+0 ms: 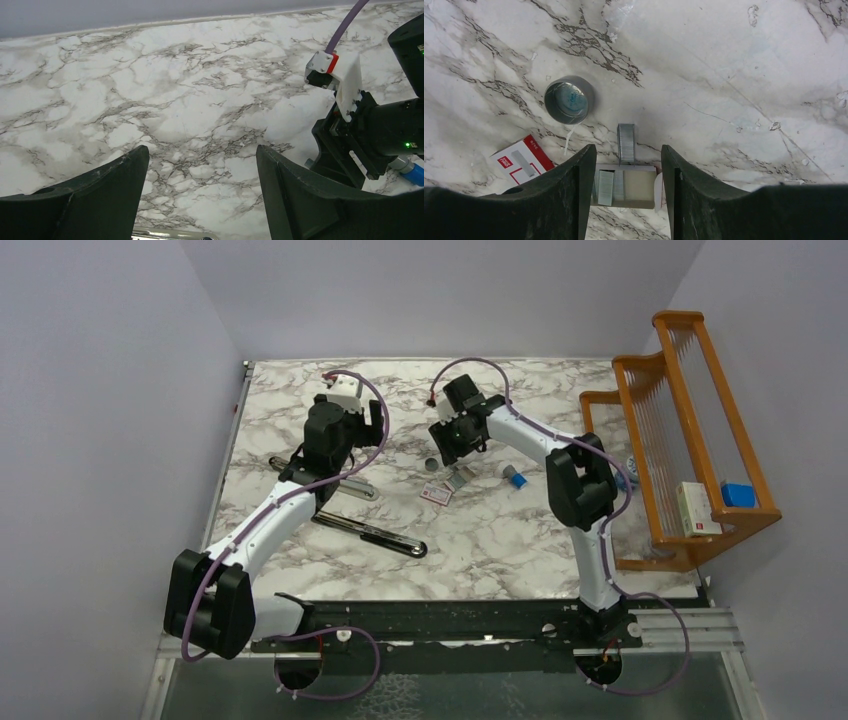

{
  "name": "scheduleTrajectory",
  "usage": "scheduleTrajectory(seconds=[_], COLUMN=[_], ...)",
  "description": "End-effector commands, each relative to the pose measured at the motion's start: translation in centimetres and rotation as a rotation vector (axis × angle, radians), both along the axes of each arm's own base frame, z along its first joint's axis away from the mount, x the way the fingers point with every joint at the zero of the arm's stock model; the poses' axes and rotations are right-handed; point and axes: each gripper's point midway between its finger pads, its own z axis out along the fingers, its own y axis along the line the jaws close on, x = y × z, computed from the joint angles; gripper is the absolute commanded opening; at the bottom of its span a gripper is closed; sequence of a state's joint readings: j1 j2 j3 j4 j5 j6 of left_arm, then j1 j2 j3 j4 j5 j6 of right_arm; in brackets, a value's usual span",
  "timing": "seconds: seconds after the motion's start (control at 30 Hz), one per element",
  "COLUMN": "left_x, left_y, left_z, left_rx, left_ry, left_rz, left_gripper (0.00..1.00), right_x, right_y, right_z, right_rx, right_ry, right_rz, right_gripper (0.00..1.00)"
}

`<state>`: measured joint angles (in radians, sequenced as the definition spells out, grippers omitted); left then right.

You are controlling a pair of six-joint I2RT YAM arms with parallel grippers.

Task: Load the staples into the stapler
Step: Pick up the staple from the center of the board.

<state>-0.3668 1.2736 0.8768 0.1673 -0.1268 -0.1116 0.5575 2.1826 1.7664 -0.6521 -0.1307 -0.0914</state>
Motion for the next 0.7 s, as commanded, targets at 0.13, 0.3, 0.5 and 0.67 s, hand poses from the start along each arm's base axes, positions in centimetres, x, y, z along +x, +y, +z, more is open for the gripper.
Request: scheduleTrajectory(seconds=[0.13, 0.3, 0.5, 0.67], left_x=[-0.1, -0.1, -0.1, -0.2], left_y=[0.1, 0.3, 0.4, 0.4], left_z=[1.4, 1.6, 1.9, 1.9], left_rx=[-0.003, 0.000, 0.001, 0.000], left_ry=[-0.035, -0.040, -0.047, -0.048], left_rz=[0.001, 0.009, 0.011, 0.009], left_gripper=[0.82, 0.83, 0.83, 0.83], right_x=[-0.2, -0.4, -1.0, -1.2], right_y=[-0.2, -0.2, -0.4, -0.5], right_z=[-2.0, -3.3, -4.4, -4.6], right_rx=[-0.092, -0.146, -0.209, -0.208], right_ry=[0.011, 0.005, 0.013, 0.022], right_rz=[0.045, 0.054, 0.057, 0.044], right_gripper=[0.53, 0.51, 0.41, 0.31])
